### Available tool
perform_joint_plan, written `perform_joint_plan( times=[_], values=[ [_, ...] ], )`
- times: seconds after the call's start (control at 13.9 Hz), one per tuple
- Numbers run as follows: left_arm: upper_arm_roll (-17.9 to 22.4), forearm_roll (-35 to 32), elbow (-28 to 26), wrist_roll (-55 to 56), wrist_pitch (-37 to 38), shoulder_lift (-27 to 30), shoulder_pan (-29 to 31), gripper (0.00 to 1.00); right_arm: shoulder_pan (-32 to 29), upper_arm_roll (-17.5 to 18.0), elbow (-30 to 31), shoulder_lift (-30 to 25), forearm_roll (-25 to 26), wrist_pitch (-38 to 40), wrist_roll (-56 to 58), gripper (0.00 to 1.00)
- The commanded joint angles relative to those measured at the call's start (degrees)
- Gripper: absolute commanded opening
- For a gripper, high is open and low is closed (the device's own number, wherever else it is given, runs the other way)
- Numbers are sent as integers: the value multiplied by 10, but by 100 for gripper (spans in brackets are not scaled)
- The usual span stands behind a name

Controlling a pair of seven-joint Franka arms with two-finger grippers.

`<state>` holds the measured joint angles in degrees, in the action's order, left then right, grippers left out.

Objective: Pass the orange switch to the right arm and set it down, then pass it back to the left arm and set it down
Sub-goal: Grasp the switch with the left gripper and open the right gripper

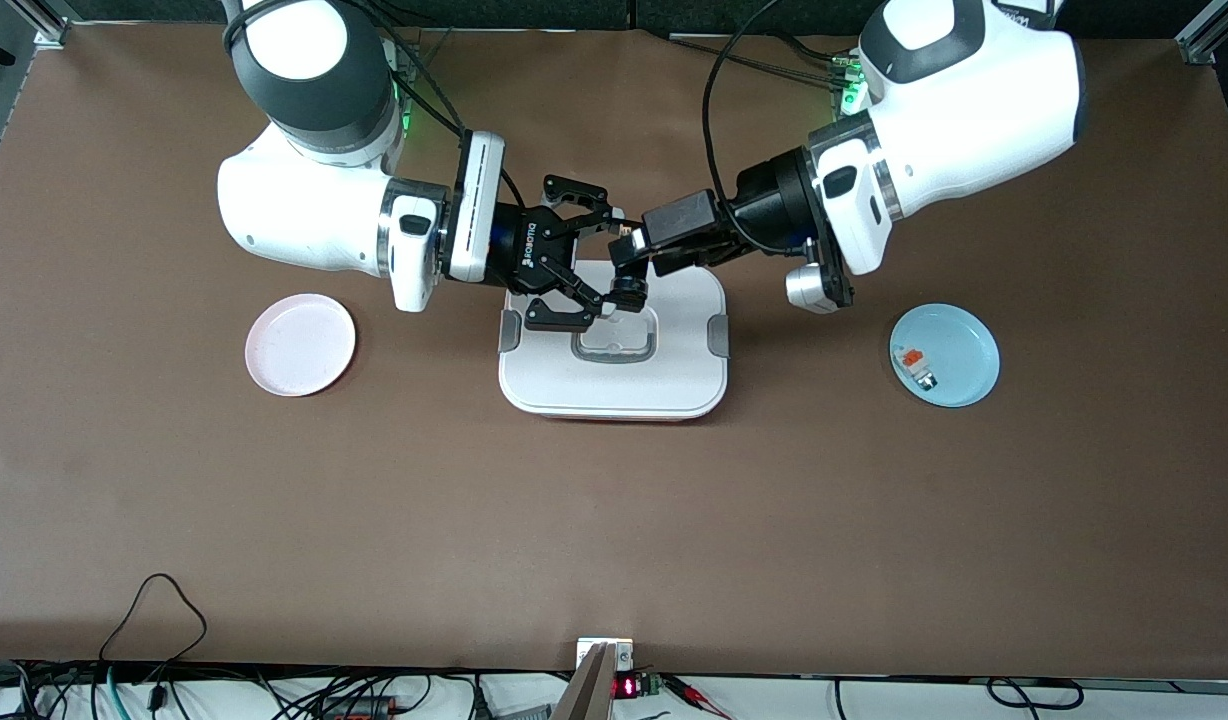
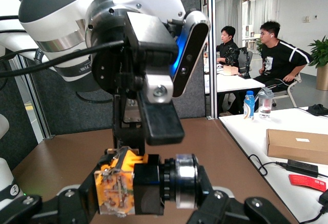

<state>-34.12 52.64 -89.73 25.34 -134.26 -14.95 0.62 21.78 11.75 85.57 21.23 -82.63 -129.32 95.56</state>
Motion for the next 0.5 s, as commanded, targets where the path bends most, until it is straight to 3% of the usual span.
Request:
perform_joint_plan(
  times=[0.0, 0.14, 0.43],
  values=[
    [-3, -5, 3, -10, -11, -3, -4, 86, 5, -2, -15, 7, 5, -7, 5, 26],
    [-4, -5, 3, -8, -11, -3, -6, 78, 5, -2, -15, 7, 5, -7, 5, 26],
    [-4, -5, 3, -5, -11, -3, -12, 47, 5, -2, -15, 7, 5, -7, 6, 26]
  ],
)
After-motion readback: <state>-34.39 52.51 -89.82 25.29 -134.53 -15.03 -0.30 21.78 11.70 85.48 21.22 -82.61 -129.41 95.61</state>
